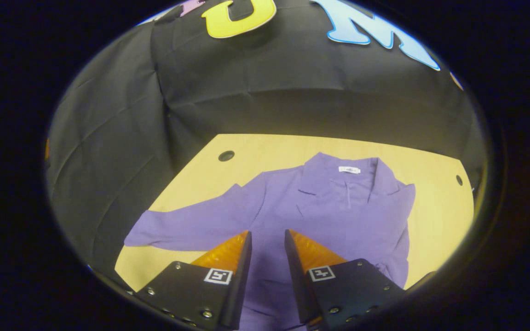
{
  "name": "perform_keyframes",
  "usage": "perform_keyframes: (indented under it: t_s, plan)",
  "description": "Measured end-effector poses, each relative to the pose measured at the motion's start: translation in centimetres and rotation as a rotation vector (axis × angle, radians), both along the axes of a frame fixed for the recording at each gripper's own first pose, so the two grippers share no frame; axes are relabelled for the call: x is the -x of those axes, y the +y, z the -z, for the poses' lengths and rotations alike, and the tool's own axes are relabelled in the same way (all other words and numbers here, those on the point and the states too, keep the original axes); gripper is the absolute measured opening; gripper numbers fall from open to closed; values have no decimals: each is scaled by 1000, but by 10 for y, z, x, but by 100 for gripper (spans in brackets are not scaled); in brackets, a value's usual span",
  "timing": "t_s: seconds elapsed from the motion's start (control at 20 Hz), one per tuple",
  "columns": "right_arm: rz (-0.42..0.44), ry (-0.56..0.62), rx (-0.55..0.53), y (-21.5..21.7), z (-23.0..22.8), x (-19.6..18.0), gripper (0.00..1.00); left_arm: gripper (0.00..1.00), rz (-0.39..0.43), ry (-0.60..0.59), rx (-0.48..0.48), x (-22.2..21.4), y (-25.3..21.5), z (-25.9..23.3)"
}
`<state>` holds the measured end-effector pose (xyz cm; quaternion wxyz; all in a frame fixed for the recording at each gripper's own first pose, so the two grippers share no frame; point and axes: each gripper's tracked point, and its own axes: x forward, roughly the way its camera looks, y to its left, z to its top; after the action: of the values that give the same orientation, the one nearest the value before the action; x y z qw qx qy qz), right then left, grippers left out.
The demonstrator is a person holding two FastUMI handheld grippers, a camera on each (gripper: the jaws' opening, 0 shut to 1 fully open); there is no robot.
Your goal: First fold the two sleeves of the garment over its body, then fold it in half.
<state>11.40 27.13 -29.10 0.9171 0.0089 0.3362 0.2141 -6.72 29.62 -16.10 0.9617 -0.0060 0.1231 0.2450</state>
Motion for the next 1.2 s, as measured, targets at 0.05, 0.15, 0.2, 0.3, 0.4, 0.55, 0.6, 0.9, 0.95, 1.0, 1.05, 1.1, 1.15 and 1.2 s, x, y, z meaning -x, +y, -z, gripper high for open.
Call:
perform_keyframes:
  t_s: [0.05, 0.15, 0.2, 0.3, 0.4, 0.55, 0.6, 0.9, 0.95, 1.0, 1.05, 1.1, 1.15, 1.2]
  plan:
    - [1, -6, 4, -3, -2, 2, 46, 94, 2, 11, 2, 0, 2, 10]
    - [6, -22, 7, -13, -11, 9, 46, 94, 1, 33, 7, -5, 7, 26]
    - [9, -29, 5, -18, -17, 12, 46, 96, 0, 46, 11, -10, 10, 37]
    - [21, -43, 3, -32, -27, 21, 46, 96, -7, 68, 20, -12, 15, 57]
    - [37, -47, 5, -49, -32, 30, 46, 96, -19, 93, 31, -14, 21, 80]
    - [73, -41, 19, -80, -34, 45, 46, 96, -41, 137, 55, -14, 36, 115]
    - [88, -36, 27, -92, -35, 51, 46, 97, -51, 148, 78, -13, 42, 125]
    - [204, 11, 20, -150, -38, 86, 46, 98, -182, 202, 211, -13, 95, 202]
    - [218, 23, 14, -155, -37, 92, 46, 98, -203, 217, 228, -12, 104, 217]
    - [230, 36, 11, -160, -36, 99, 46, 97, -223, 233, 245, -13, 113, 233]
    - [240, 49, 12, -166, -34, 105, 46, 97, -239, 247, 259, -12, 118, 246]
    - [251, 63, 14, -171, -31, 112, 46, 97, -255, 263, 270, -12, 126, 263]
    - [260, 78, 15, -175, -28, 119, 46, 97, -268, 278, 278, -11, 131, 277]
    - [269, 91, 14, -179, -26, 125, 46, 97, -280, 293, 284, -9, 135, 290]
